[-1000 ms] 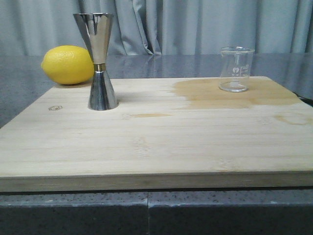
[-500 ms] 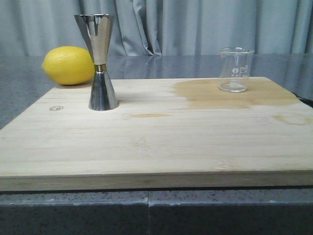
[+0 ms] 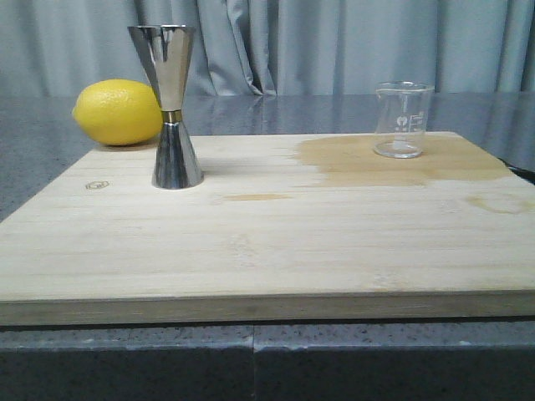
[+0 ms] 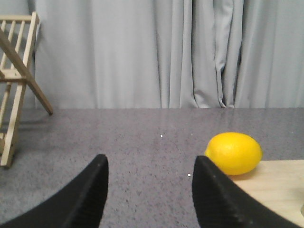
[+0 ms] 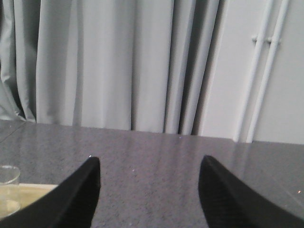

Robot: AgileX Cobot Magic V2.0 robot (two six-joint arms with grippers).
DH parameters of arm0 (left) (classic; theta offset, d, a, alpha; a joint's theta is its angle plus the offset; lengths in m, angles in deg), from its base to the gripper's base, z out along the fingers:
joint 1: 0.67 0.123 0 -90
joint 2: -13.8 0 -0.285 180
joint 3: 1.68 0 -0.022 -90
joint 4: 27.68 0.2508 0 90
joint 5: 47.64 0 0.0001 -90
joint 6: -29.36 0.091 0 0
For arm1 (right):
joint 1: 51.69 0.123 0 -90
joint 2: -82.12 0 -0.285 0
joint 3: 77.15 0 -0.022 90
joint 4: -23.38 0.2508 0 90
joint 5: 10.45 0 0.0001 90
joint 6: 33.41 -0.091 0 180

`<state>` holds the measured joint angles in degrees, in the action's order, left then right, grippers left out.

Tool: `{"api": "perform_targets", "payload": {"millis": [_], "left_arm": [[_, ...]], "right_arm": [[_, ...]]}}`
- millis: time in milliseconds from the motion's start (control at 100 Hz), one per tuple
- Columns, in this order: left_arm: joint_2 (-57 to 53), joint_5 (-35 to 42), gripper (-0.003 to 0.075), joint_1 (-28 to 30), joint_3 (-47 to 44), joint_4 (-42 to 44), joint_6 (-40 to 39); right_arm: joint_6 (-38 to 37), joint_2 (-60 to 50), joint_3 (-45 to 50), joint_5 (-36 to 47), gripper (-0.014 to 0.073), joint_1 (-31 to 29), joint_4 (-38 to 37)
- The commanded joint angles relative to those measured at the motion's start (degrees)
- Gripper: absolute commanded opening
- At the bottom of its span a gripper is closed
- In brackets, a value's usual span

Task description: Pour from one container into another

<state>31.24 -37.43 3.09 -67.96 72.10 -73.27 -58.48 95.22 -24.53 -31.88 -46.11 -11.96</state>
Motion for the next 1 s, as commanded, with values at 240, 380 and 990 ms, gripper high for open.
{"api": "perform_targets", "payload": {"millis": [240, 380, 990], "left_arm": [[-1.1, 0.3, 0.0124, 0.1, 0.5, -1.5, -3.3], [-1.1, 0.4, 0.0034, 0.1, 0.3, -1.5, -3.2], [-1.1, 0.5, -0.0019, 0.1, 0.3, -1.5, -3.1]], "right_arm": [[0.5, -1.2, 2.2, 3.8, 0.0115, -0.3, 1.9], [0.5, -1.2, 2.2, 3.8, -0.0021, -0.3, 1.9], [0.5, -1.2, 2.2, 3.8, -0.0072, -0.3, 2.0]]}}
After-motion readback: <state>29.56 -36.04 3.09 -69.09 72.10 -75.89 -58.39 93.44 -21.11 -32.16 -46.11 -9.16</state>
